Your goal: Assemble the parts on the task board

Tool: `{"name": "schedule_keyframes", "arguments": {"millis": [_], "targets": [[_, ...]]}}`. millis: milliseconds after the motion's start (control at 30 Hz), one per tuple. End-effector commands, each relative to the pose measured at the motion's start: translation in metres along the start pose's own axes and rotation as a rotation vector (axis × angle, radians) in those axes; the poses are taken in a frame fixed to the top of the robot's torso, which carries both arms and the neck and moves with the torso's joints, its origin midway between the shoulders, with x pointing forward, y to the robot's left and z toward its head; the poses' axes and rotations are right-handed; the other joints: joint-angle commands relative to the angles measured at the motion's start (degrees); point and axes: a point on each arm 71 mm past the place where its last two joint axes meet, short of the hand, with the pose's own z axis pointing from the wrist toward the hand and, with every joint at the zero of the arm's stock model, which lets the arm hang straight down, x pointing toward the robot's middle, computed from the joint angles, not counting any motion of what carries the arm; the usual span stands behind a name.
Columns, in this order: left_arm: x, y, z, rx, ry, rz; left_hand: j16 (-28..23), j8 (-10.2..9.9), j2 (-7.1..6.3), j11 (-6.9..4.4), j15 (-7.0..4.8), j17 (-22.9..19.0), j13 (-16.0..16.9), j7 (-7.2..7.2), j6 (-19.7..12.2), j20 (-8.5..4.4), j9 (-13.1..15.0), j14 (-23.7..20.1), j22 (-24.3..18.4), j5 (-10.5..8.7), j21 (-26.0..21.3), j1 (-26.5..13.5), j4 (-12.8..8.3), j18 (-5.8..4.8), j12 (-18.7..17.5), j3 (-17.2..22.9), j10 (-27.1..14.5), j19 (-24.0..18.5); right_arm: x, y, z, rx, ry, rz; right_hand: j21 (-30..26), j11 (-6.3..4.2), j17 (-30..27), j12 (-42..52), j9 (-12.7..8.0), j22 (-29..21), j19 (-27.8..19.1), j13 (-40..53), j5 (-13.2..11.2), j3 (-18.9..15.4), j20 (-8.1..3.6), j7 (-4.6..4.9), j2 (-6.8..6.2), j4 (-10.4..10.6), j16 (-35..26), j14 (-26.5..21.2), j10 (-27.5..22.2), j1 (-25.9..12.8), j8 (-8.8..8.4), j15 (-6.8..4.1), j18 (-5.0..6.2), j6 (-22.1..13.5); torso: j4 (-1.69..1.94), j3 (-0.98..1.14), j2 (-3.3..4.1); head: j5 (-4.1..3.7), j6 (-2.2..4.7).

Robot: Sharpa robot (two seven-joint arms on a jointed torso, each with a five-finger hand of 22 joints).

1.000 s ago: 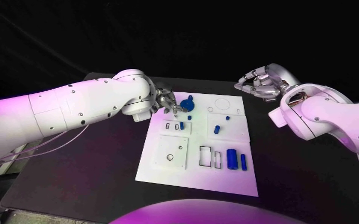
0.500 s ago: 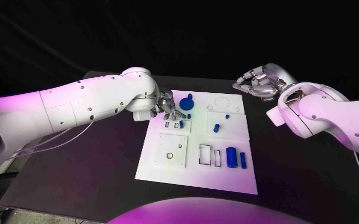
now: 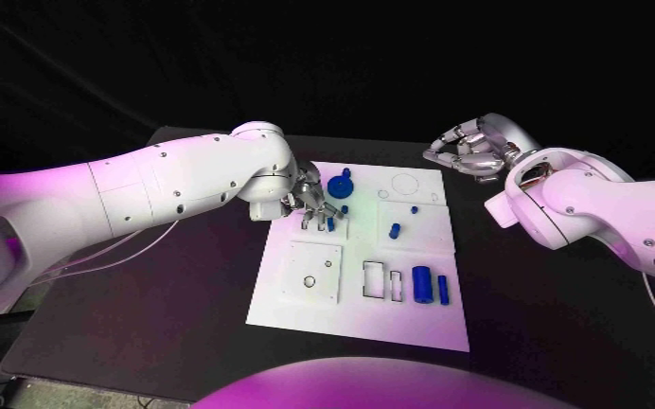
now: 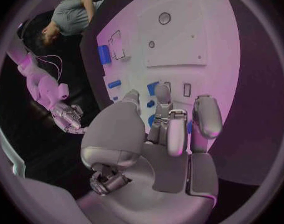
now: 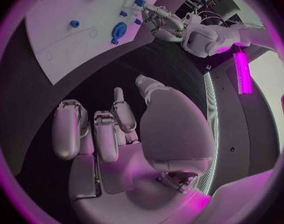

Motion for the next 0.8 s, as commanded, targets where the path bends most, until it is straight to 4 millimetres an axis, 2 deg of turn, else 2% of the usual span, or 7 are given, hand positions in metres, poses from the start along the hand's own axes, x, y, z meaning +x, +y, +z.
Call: {"name": "schedule_keyframes", "arguments": {"millis": [33, 200, 300, 367, 533, 600, 800], "targets": [[-0.0004, -0.0023, 0.0005, 0.006, 0.004, -0.019, 0.31, -0.26, 0.78, -0.28, 0.25, 13.28, 0.12, 0.11, 0.58, 0.36, 0.19, 5.36, 1.97, 0.66, 0.11, 0.12, 0.02, -0.98, 0.34, -0.35, -0.27, 0.22, 0.0021, -0.0003, 0.0003, 0.002, 0.016, -0.005, -0.50, 0.03, 11.44, -0.27, 0.10, 9.73, -0.43, -0.13, 0.44, -0.37, 0.08, 0.00, 0.03, -0.02, -0.39, 4.99, -0.42, -0.51, 0.24, -0.31, 0.86, -0.59, 0.00, 0.02, 0.06, -0.06, -0.15], [-0.0014, -0.0025, 0.0015, 0.005, -0.004, -0.025, 0.60, -0.38, 1.04, -0.37, 0.18, 13.70, 0.88, 0.01, 0.88, 0.32, 0.65, 5.50, 2.28, 2.44, 0.28, 0.46, 0.01, -1.03, 0.91, -0.77, -0.03, 0.36, 0.0030, -0.0008, 0.0007, 0.004, 0.019, -0.006, -0.50, 0.03, 11.44, -0.27, 0.10, 9.73, -0.43, -0.13, 0.44, -0.37, 0.08, 0.00, 0.03, -0.02, -0.39, 4.99, -0.42, -0.51, 0.24, -0.31, 0.86, -0.59, 0.03, 0.06, -0.02, 0.00, -0.33], [-0.0013, -0.0032, 0.0023, 0.001, 0.000, -0.019, 0.76, -0.14, 1.23, -0.58, 0.03, 13.92, 4.17, -0.25, 1.50, 0.19, 1.57, 5.57, 2.54, 4.87, 0.31, 1.14, -0.01, -1.04, 3.67, -1.07, 1.29, 0.40, 0.0036, -0.0011, 0.0010, 0.006, 0.022, -0.006, -1.03, 0.03, 11.12, -0.34, 0.16, 9.56, -0.67, -0.22, 0.51, -0.38, 0.08, 0.00, 0.05, 0.00, -0.55, 4.90, -0.48, -0.55, 0.28, -0.31, 0.97, -0.60, 0.06, 0.07, 0.02, -0.09, -0.35], [-0.0012, -0.0036, 0.0029, -0.004, 0.006, -0.012, 0.76, -0.27, 1.26, -0.61, -0.01, 13.92, 4.31, -0.26, 1.34, 0.14, 2.00, 5.57, 2.63, 6.17, 0.26, 1.48, -0.01, -1.04, 3.69, -1.17, 1.08, 0.38, 0.0041, -0.0012, 0.0013, 0.007, 0.025, -0.006, -1.37, 0.04, 10.82, -0.50, 0.19, 9.44, -0.83, -0.39, 0.54, -0.38, 0.08, 0.00, 0.07, 0.01, -0.71, 4.82, -0.62, -0.58, 0.31, -0.31, 1.04, -0.60, 0.06, 0.04, 0.03, -0.08, -0.45], [-0.0009, -0.0034, 0.0041, -0.014, 0.019, 0.001, 0.76, -0.36, 1.36, -0.61, -0.02, 13.92, 4.38, -0.26, 1.27, 0.13, 2.18, 5.56, 2.68, 6.77, 0.25, 1.65, -0.01, -1.04, 3.70, -1.15, 0.98, 0.37, 0.0048, -0.0014, 0.0015, 0.009, 0.030, -0.007, -1.49, 0.04, 10.72, -0.49, 0.24, 9.40, -0.89, -0.39, 0.58, -0.38, 0.08, -0.01, 0.10, 0.02, -0.76, 4.79, -0.61, -0.62, 0.34, -0.31, 1.07, -0.61, -0.02, 0.01, 0.05, 0.02, -0.70], [-0.0009, -0.0030, 0.0044, -0.017, 0.024, 0.004, 0.75, -0.38, 1.55, -0.65, -0.04, 13.90, 4.70, -0.33, 1.40, 0.11, 2.51, 5.55, 2.73, 7.76, 0.18, 1.93, -0.02, -1.03, 3.90, -1.06, 0.97, 0.34, 0.0049, -0.0018, 0.0016, 0.011, 0.031, -0.007, -1.49, 0.04, 10.72, -0.49, 0.24, 9.40, -0.89, -0.39, 0.58, -0.38, 0.08, -0.01, 0.10, 0.02, -0.76, 4.79, -0.61, -0.62, 0.34, -0.31, 1.07, -0.61, 0.01, 0.01, 0.04, 0.02, -0.77], [-0.0014, -0.0024, 0.0052, -0.024, 0.024, 0.012, 0.76, -0.36, 1.59, -0.68, -0.05, 13.92, 5.18, -0.35, 1.46, 0.10, 2.60, 5.56, 2.75, 7.97, 0.18, 2.01, -0.02, -1.03, 4.29, -1.03, 1.16, 0.34, 0.0053, -0.0023, 0.0017, 0.013, 0.032, -0.008, -1.62, 0.03, 10.62, -0.43, 0.33, 9.36, -0.94, -0.33, 0.60, -0.39, 0.09, -0.01, 0.13, 0.03, -0.82, 4.76, -0.55, -0.67, 0.41, -0.31, 1.09, -0.60, 0.07, 0.07, 0.02, 0.01, -0.97]]}}
